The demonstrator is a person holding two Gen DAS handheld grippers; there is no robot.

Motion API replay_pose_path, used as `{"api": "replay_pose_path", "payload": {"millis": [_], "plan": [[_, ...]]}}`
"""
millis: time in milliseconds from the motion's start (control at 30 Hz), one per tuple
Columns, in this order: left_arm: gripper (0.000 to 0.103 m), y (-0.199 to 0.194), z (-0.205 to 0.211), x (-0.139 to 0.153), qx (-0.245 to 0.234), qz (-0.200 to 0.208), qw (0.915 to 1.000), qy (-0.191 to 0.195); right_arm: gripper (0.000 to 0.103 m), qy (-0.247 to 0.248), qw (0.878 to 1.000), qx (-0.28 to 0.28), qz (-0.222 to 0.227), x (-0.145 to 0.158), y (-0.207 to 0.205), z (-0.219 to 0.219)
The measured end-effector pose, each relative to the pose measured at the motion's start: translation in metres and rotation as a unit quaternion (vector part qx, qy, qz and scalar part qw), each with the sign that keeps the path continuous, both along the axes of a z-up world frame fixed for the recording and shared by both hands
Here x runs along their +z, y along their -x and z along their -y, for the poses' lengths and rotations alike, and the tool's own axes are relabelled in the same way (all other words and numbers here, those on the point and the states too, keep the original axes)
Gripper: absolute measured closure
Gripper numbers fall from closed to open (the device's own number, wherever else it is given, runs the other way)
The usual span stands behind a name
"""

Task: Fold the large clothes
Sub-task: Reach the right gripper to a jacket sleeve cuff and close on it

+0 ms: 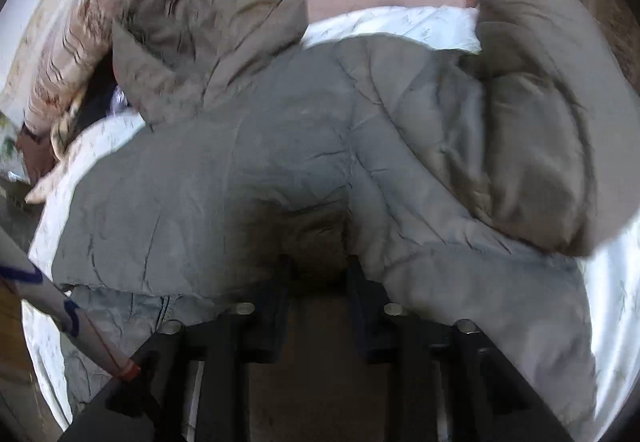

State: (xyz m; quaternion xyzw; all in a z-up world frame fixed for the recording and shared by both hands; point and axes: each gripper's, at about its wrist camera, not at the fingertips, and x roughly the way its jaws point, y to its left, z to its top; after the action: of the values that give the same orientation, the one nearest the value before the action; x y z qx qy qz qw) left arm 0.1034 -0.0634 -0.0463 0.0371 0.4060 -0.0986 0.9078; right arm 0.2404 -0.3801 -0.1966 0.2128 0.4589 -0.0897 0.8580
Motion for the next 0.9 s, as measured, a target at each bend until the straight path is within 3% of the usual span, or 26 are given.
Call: {"api": "replay_pose_path", "payload": {"millis": [67, 167, 267, 433, 567, 700, 800, 900], "plan": [[0.037, 0.002, 0.000, -0.004, 0.007, -0.002, 0.9999, -0.007, 0.077, -0.004, 1.000, -0.025, 0.018, 0.009, -0.002, 0.009], [0.037, 0.004, 0.003, -0.005, 0.003, -0.013, 0.9999, -0.002, 0.078, 0.008, 0.998, -0.059, -0.002, 0.003, -0.006, 0.025], [0.037, 0.009, 0.006, 0.000, -0.001, -0.002, 1.0000, -0.006, 0.076, 0.013, 0.999, -0.046, -0.017, -0.003, -0.007, 0.031], [0.037, 0.010, 0.018, -0.001, -0.012, -0.007, 0.9999, -0.008, 0.057, -0.013, 0.997, -0.047, 0.064, 0.037, 0.057, 0.065], [0.037, 0.009, 0.030, -0.006, -0.024, -0.019, 0.9995, -0.010, 0.045, -0.004, 0.990, -0.109, 0.093, 0.052, 0.113, 0.132], [0.037, 0.005, 0.041, -0.011, -0.027, -0.030, 0.9989, -0.021, 0.042, -0.015, 0.975, -0.210, 0.071, 0.032, 0.158, 0.224], [0.037, -0.001, 0.045, -0.014, -0.022, -0.040, 0.9986, -0.025, 0.041, -0.075, 0.956, -0.276, 0.071, 0.006, 0.173, 0.289], [0.037, -0.007, 0.047, -0.018, -0.013, -0.043, 0.9985, -0.031, 0.041, -0.122, 0.941, -0.305, 0.084, -0.016, 0.172, 0.330]]}}
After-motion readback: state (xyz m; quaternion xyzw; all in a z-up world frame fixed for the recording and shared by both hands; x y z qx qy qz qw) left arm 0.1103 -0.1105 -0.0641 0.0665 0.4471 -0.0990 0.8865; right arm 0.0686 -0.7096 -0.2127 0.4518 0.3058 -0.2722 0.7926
